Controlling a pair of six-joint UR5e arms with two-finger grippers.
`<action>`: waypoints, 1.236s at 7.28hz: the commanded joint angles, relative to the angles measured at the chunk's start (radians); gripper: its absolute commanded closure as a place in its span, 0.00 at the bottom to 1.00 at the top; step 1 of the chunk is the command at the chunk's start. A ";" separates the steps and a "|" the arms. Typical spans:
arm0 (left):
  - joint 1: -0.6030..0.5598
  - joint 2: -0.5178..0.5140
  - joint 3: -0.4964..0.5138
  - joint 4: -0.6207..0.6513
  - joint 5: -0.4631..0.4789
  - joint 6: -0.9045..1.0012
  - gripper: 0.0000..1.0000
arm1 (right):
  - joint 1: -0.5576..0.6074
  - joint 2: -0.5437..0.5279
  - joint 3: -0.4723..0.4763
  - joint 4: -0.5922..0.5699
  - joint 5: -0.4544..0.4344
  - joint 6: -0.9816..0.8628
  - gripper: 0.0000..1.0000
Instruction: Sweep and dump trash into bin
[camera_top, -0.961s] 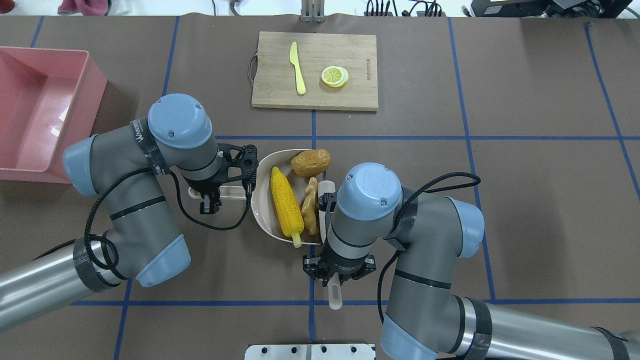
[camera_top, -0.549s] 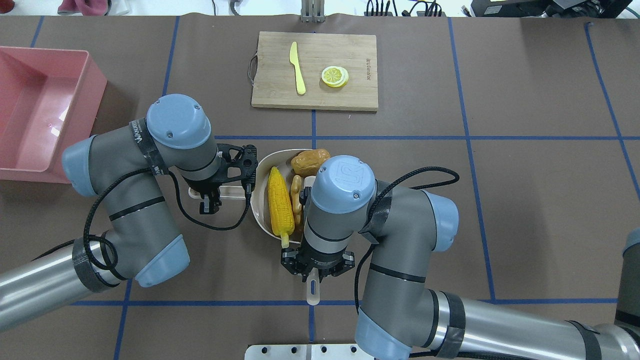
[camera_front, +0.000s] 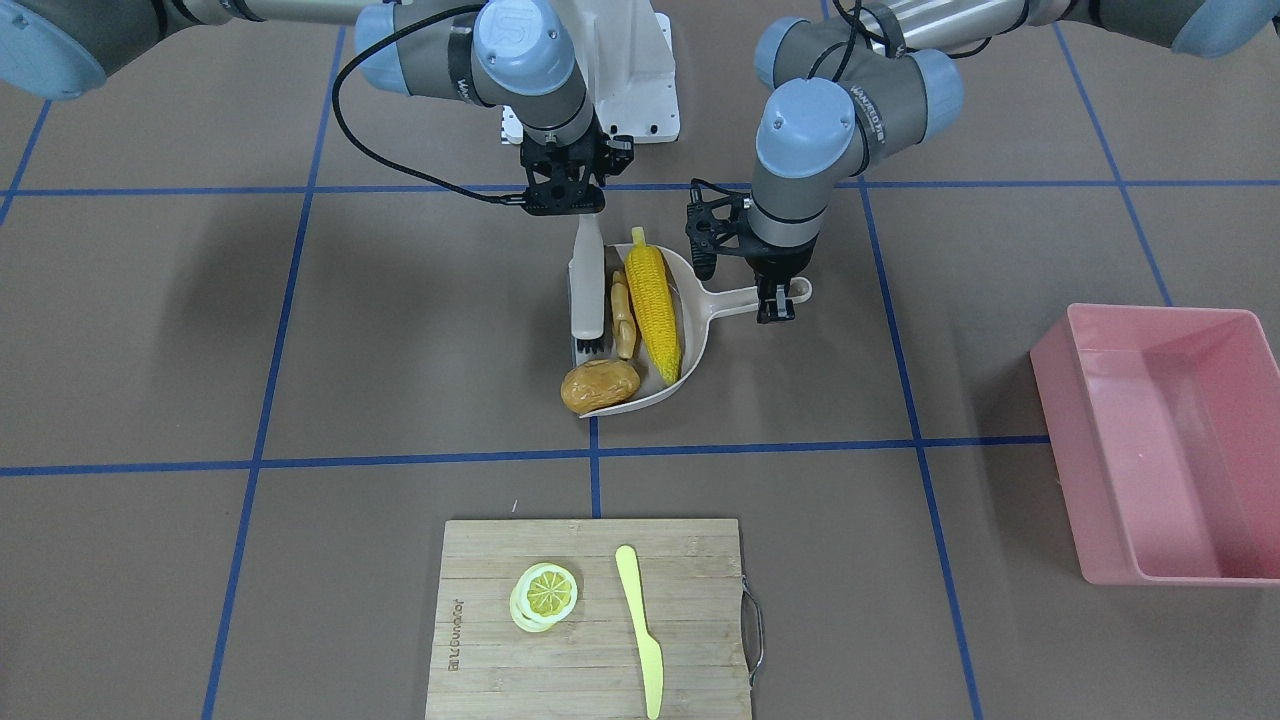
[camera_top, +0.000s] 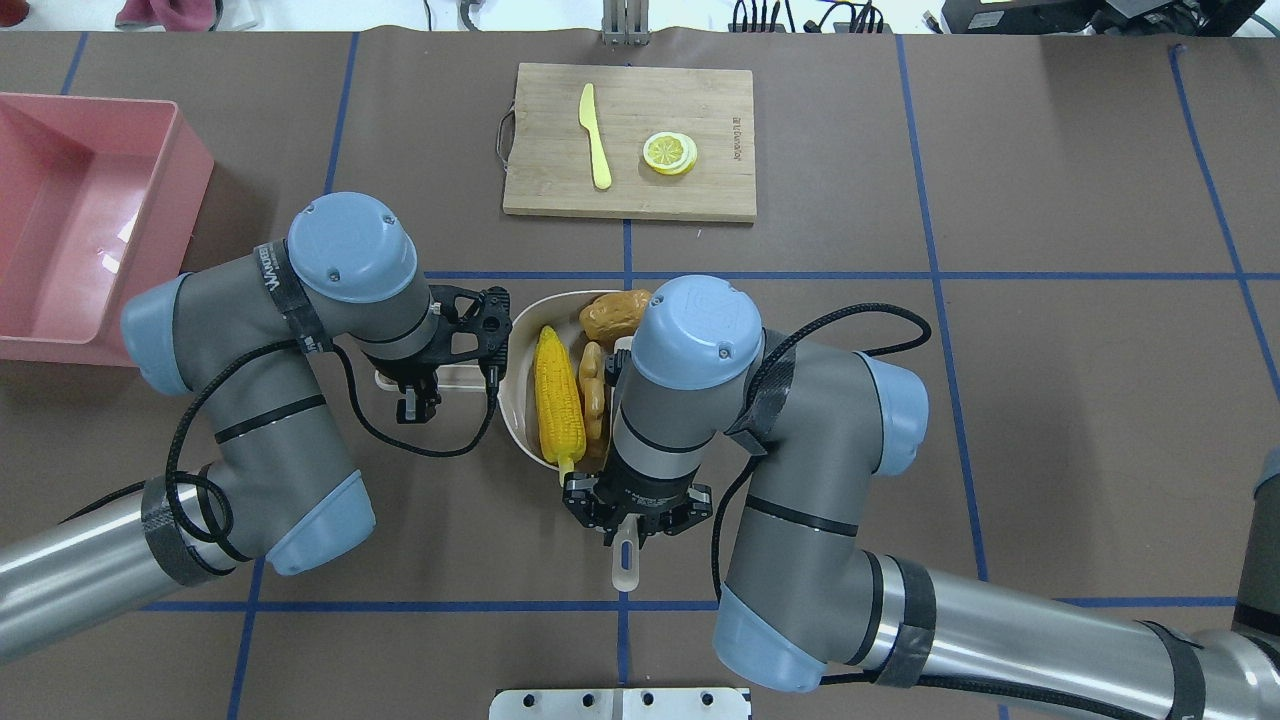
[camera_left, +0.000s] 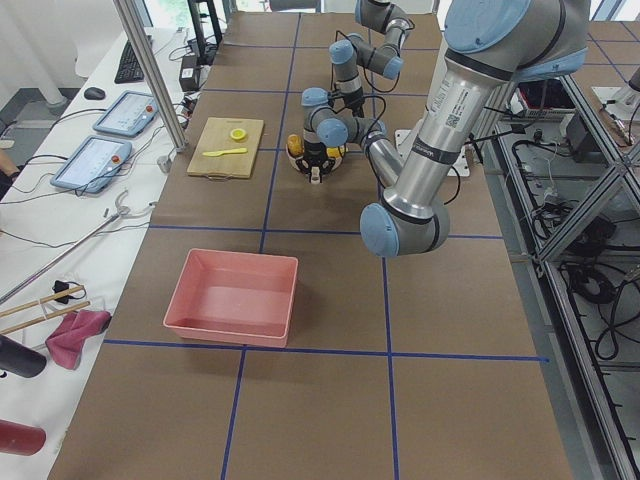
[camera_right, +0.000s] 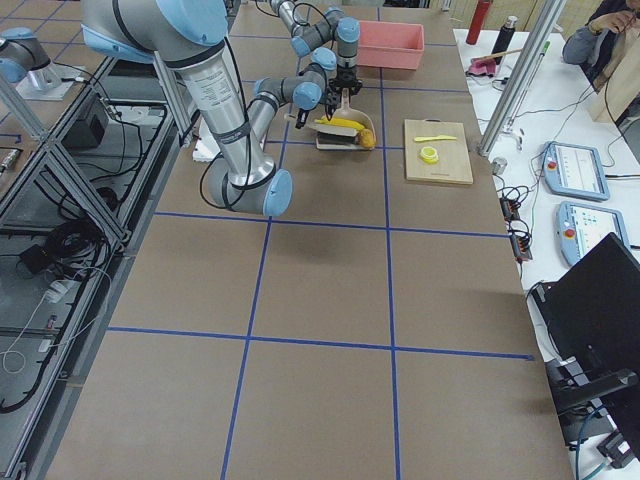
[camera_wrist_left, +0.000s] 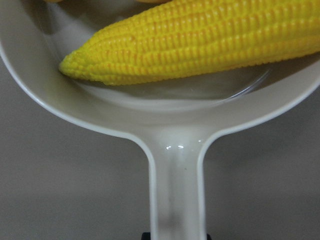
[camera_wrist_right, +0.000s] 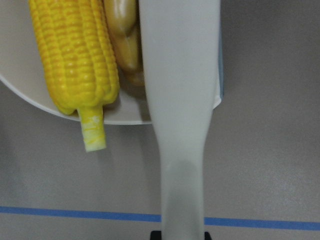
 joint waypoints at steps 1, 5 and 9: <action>0.000 0.001 0.006 -0.031 0.001 -0.018 1.00 | 0.033 -0.064 0.071 -0.009 0.017 0.000 1.00; -0.002 0.002 0.035 -0.106 0.002 -0.052 1.00 | 0.110 -0.134 0.172 -0.084 0.026 -0.018 1.00; -0.002 0.004 0.045 -0.162 0.028 -0.082 1.00 | 0.318 -0.229 0.237 -0.203 0.026 -0.397 1.00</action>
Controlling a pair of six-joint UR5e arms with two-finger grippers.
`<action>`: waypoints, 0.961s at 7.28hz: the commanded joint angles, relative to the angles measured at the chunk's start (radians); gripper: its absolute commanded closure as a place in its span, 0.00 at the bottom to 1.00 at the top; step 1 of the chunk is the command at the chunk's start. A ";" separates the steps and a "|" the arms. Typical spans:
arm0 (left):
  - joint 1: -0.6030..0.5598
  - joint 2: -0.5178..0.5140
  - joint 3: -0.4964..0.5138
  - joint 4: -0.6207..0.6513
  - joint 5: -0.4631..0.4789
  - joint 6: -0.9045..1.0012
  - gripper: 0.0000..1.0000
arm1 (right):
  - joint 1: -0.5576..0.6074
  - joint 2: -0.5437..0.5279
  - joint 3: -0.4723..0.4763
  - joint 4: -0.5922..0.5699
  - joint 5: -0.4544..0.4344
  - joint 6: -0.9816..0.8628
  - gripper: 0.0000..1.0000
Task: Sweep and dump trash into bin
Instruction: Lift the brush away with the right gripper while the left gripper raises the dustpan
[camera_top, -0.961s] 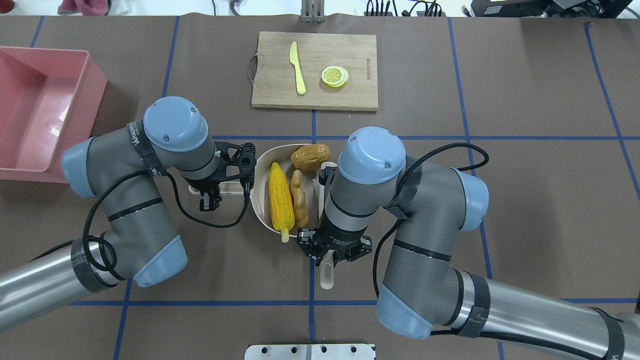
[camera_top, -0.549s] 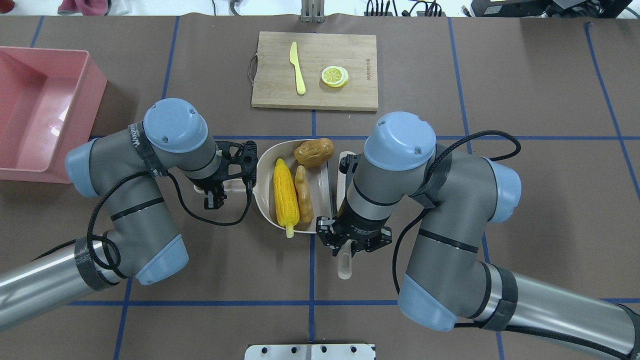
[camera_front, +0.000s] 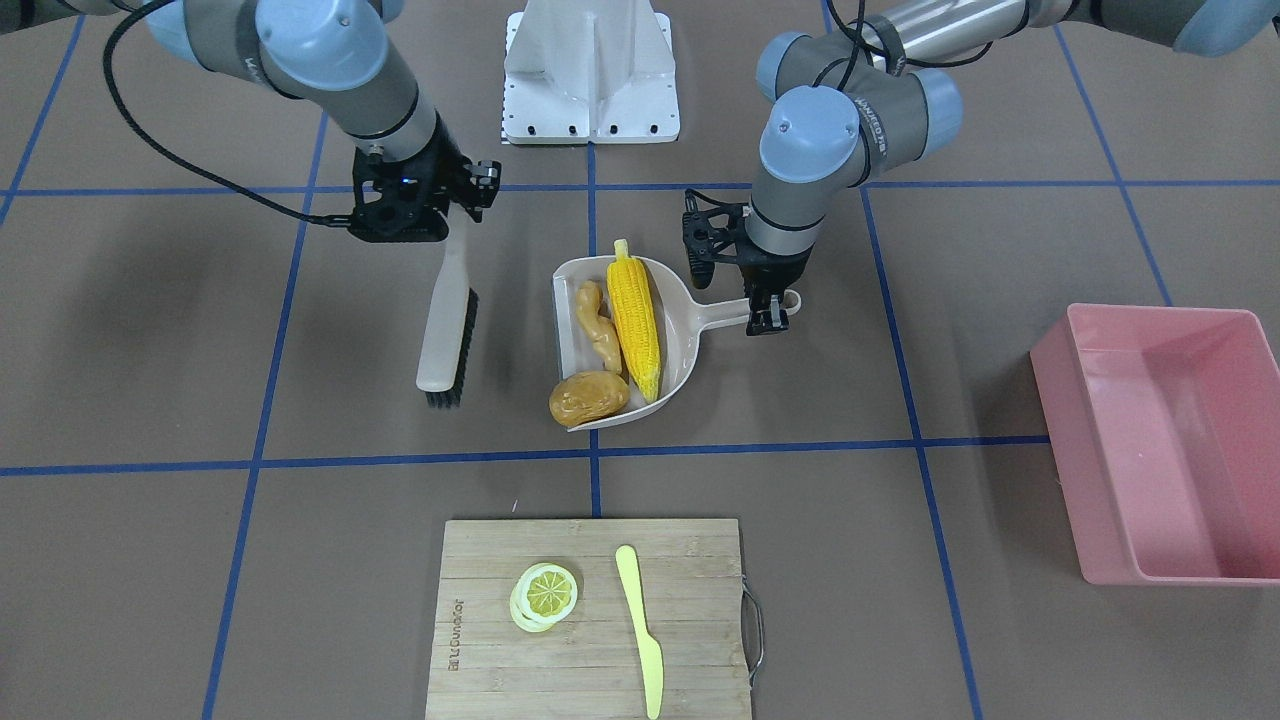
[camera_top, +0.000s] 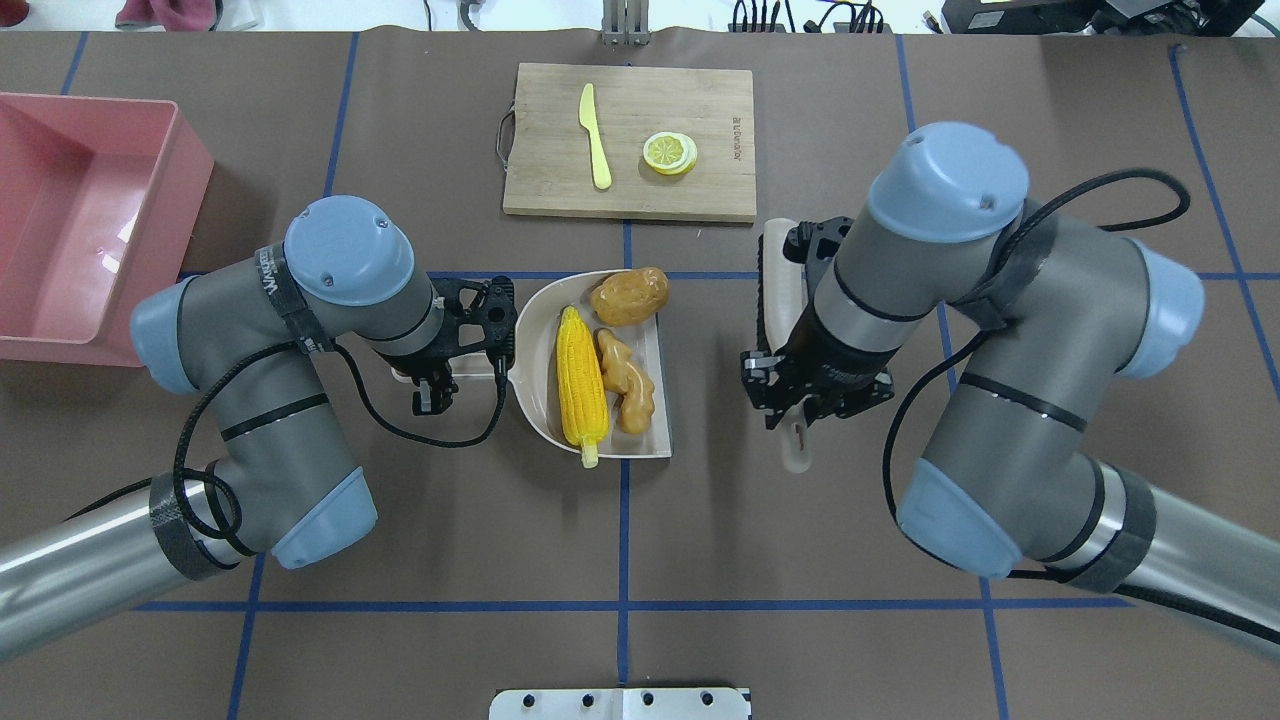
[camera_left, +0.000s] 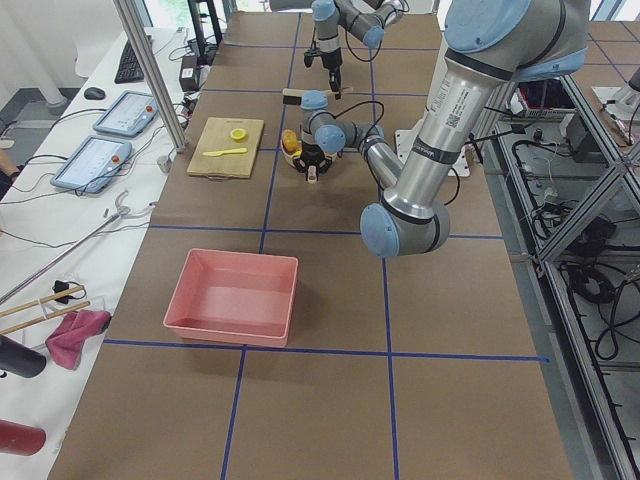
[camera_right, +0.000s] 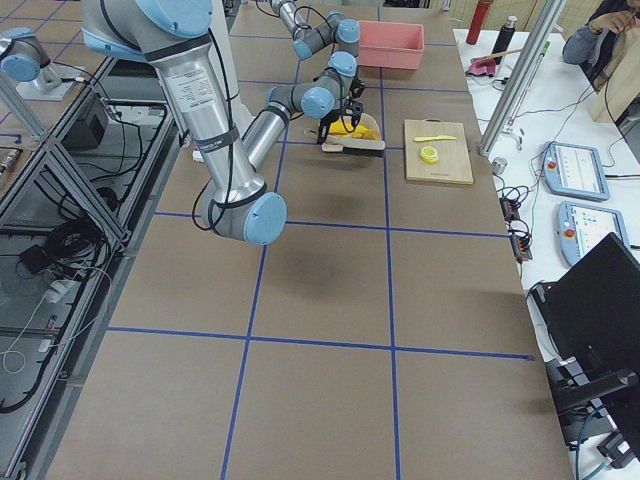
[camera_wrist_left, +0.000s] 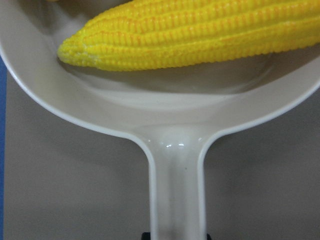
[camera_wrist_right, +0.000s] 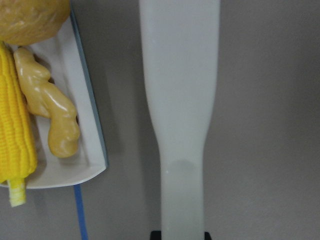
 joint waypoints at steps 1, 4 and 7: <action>0.001 0.019 0.021 -0.088 0.012 -0.042 1.00 | 0.091 -0.125 0.058 -0.052 -0.001 -0.262 1.00; 0.001 0.050 0.021 -0.197 0.012 -0.110 1.00 | 0.167 -0.425 0.145 0.001 -0.003 -0.488 1.00; -0.011 0.047 0.015 -0.283 0.012 -0.166 1.00 | 0.246 -0.639 0.116 0.191 -0.001 -0.581 1.00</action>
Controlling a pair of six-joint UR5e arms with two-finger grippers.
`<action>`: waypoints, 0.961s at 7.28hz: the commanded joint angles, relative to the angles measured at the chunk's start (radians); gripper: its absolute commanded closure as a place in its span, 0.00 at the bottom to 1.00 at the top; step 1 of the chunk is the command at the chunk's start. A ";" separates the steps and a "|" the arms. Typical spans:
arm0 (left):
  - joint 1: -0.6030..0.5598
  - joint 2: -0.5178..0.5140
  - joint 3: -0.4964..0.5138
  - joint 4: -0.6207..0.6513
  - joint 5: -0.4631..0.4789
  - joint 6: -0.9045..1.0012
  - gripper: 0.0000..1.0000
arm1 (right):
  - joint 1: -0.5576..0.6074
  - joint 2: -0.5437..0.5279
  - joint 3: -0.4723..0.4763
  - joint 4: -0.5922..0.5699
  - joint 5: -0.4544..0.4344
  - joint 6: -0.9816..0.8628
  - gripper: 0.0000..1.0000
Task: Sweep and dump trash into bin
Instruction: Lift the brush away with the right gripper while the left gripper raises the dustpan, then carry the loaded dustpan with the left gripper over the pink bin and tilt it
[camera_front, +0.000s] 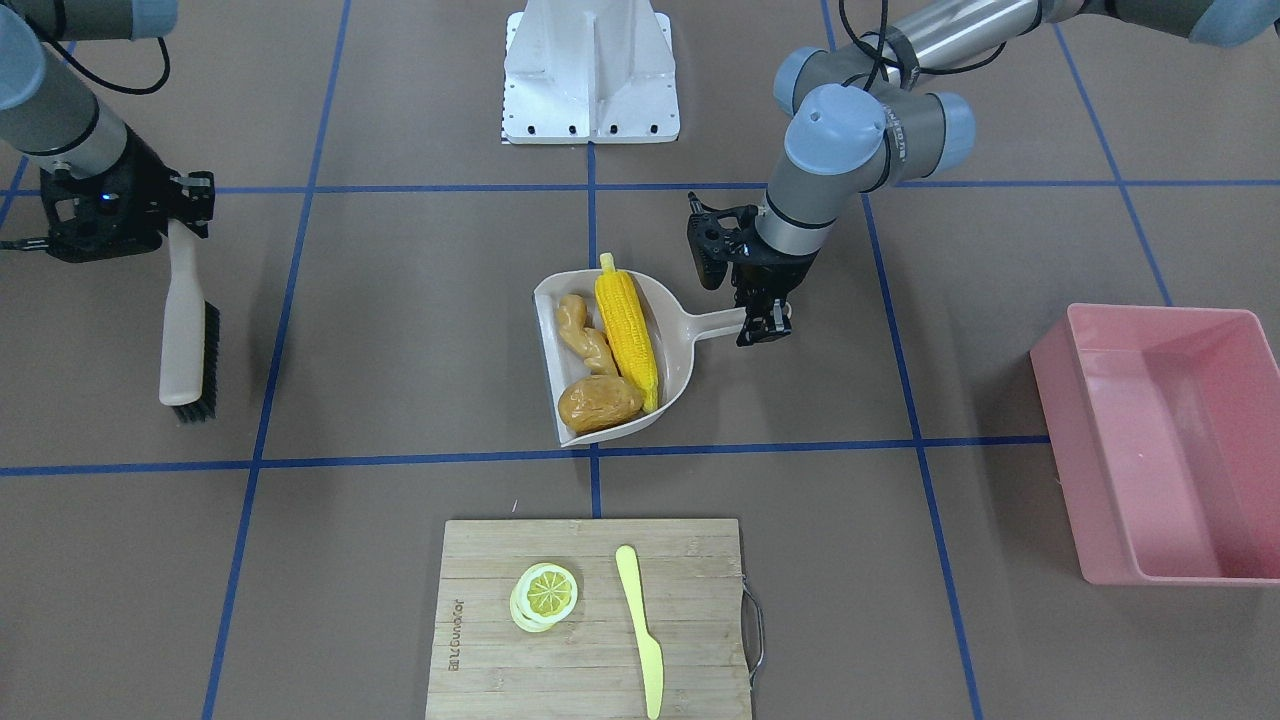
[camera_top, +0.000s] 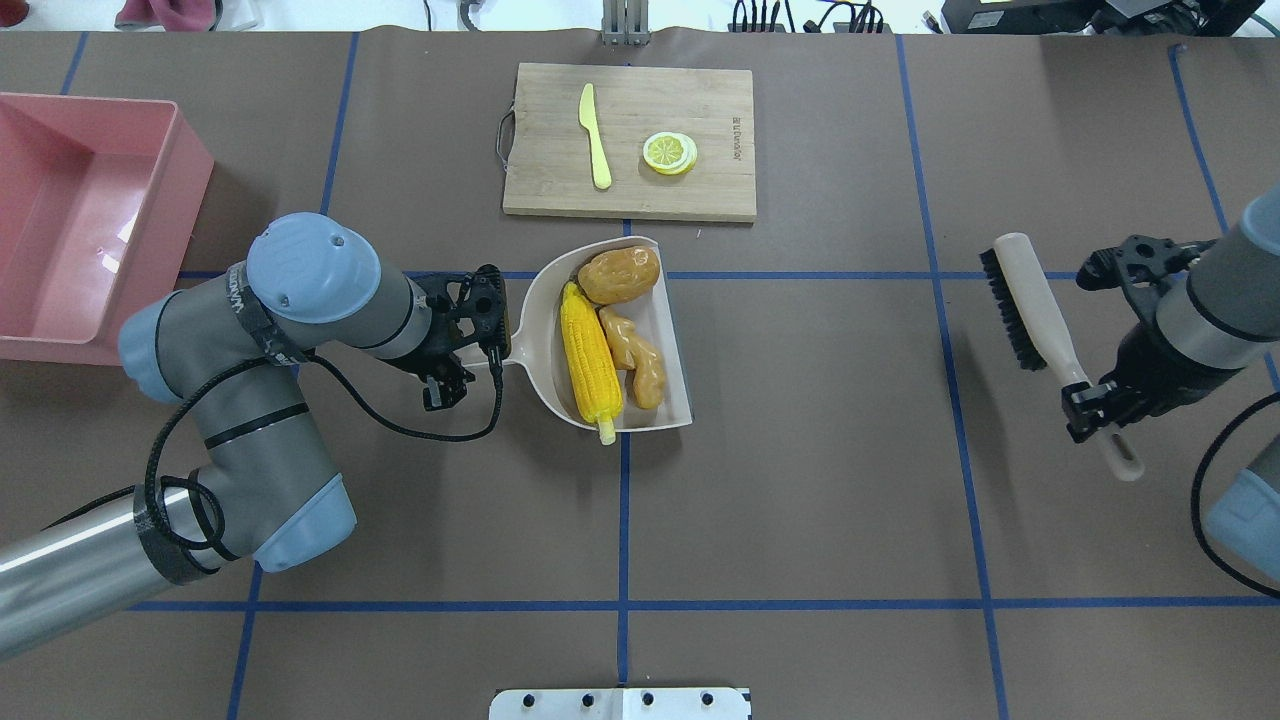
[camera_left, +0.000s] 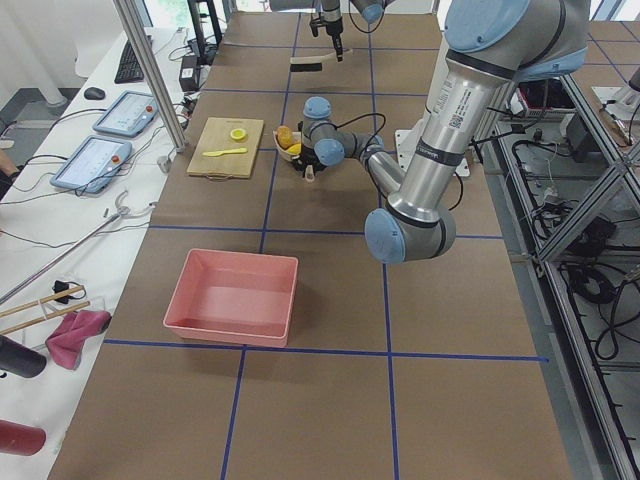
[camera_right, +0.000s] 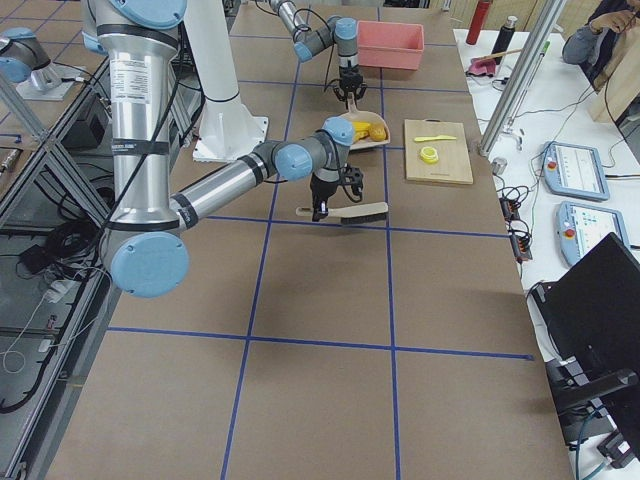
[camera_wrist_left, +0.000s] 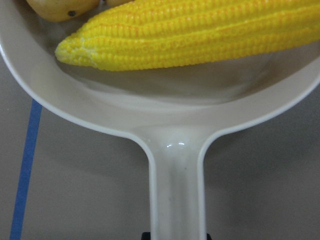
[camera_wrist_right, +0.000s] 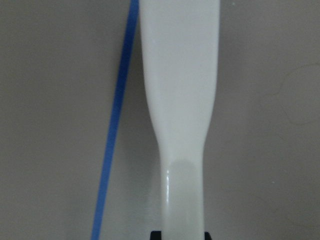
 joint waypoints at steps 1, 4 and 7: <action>-0.020 0.000 -0.005 -0.060 0.000 -0.026 1.00 | 0.040 -0.086 -0.073 0.161 0.003 -0.023 1.00; -0.076 0.016 -0.017 -0.114 -0.012 -0.091 1.00 | 0.086 -0.023 -0.237 0.290 0.099 0.094 1.00; -0.234 0.055 -0.037 -0.099 -0.182 -0.094 1.00 | 0.084 0.045 -0.298 0.289 0.104 0.129 1.00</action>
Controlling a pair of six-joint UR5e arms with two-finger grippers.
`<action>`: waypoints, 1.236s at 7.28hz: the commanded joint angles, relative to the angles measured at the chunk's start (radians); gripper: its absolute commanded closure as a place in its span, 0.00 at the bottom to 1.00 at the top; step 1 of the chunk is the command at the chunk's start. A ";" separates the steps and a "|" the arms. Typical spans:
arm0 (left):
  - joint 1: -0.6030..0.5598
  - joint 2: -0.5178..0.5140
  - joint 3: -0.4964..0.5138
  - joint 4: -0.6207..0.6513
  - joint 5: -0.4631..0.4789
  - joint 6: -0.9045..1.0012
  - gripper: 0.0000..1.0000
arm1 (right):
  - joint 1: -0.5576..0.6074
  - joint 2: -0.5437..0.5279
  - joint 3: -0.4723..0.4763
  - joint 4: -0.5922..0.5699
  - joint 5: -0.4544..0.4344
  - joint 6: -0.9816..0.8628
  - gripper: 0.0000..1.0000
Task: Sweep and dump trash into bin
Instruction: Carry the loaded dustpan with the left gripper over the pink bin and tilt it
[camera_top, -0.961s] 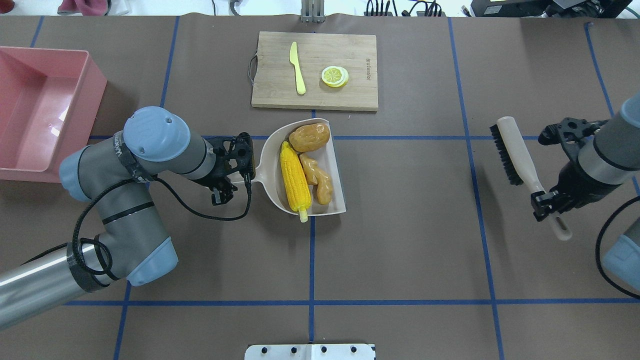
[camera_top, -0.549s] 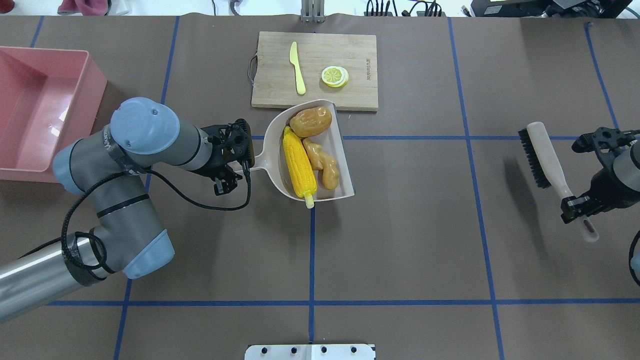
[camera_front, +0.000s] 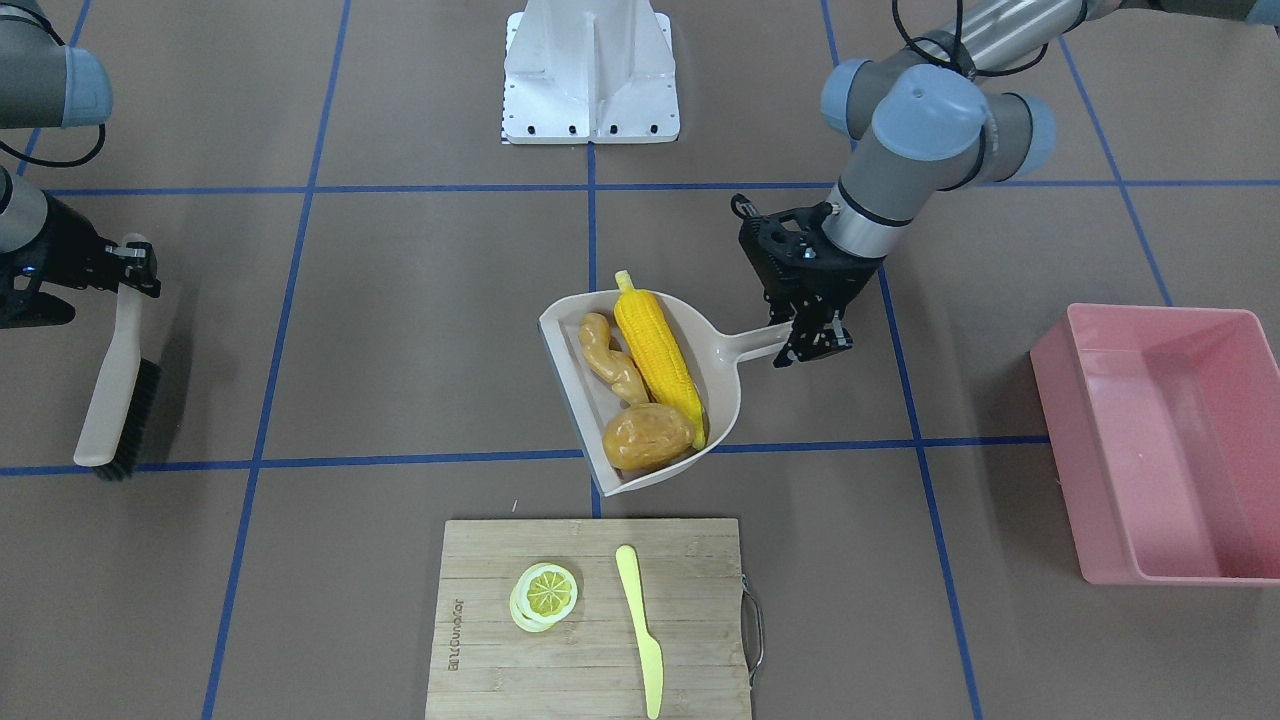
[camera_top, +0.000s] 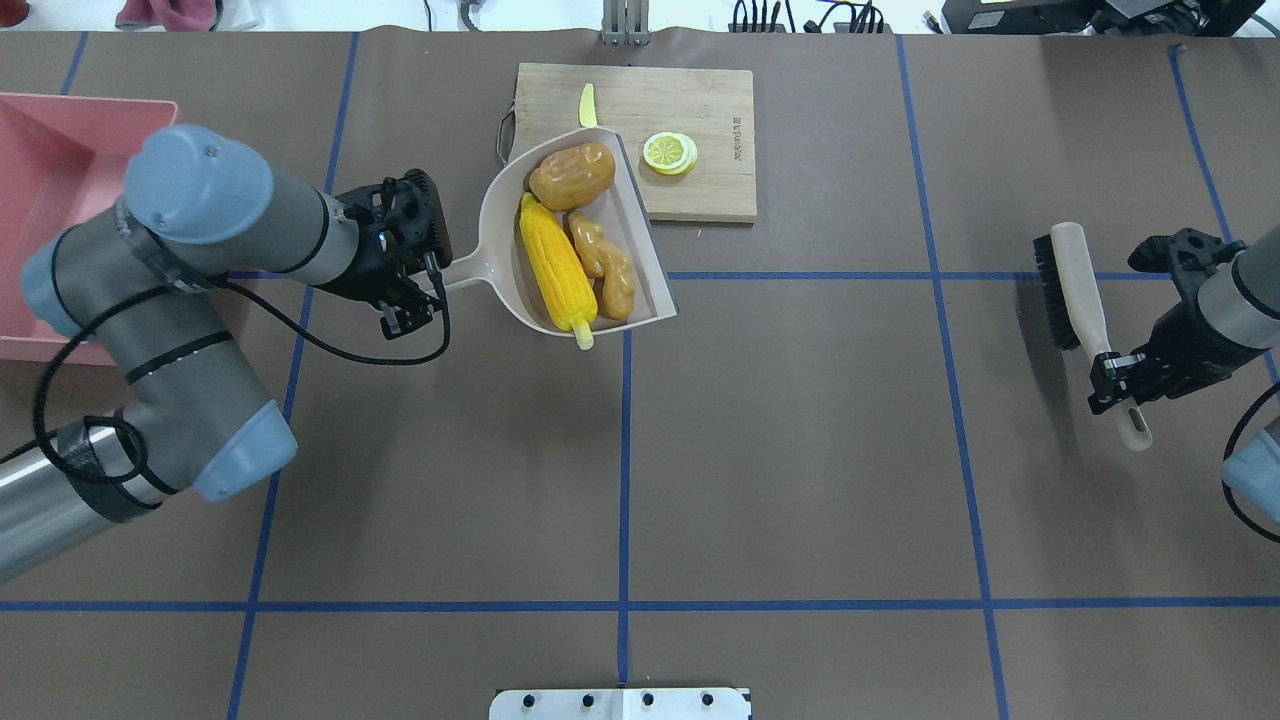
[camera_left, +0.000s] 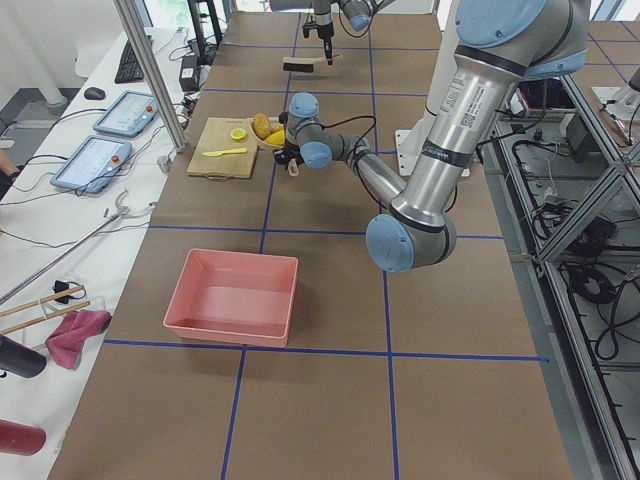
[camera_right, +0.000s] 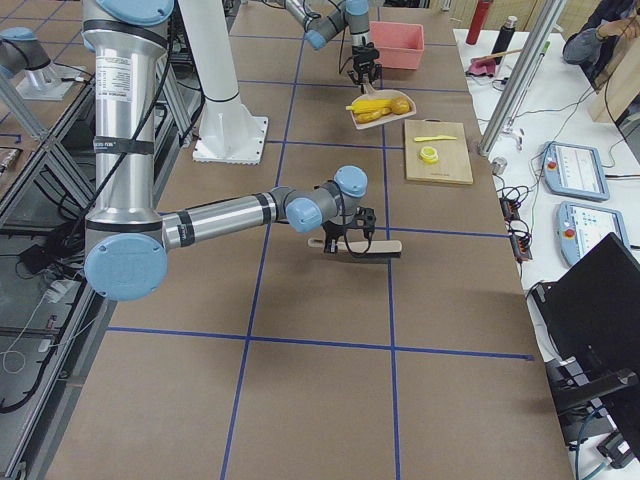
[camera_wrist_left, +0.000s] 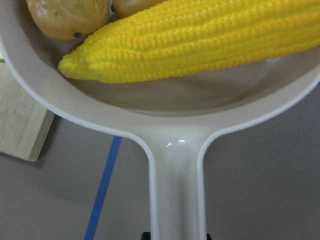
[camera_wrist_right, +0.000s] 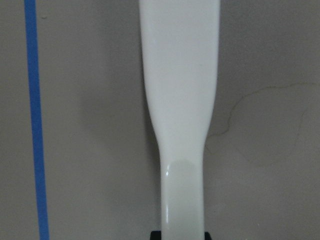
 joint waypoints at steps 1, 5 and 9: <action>-0.119 0.022 -0.007 0.006 -0.124 -0.003 1.00 | 0.000 0.011 -0.033 0.002 0.029 0.006 1.00; -0.310 0.147 -0.062 0.001 -0.321 0.012 1.00 | 0.000 0.005 -0.031 -0.003 0.116 0.004 1.00; -0.509 0.257 -0.094 0.024 -0.493 0.127 1.00 | 0.000 0.010 -0.045 -0.005 0.111 -0.001 1.00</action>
